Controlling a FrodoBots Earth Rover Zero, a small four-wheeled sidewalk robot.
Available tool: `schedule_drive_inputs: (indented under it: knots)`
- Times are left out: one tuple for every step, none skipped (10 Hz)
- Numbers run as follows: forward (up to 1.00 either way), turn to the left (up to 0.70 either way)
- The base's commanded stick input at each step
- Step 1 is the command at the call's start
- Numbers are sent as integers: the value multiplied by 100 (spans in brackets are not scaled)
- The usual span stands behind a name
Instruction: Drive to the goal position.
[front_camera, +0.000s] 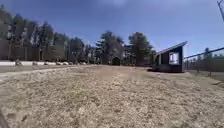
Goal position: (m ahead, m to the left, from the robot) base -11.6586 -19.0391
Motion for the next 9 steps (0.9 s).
schedule_drive_inputs:
  knots:
    - [70, -35]
    - [58, -41]
    - [4, -68]
    - [0, -70]
    - [0, -70]
    - [0, -70]
    - [0, -70]
    - [0, -70]
    - [0, -70]
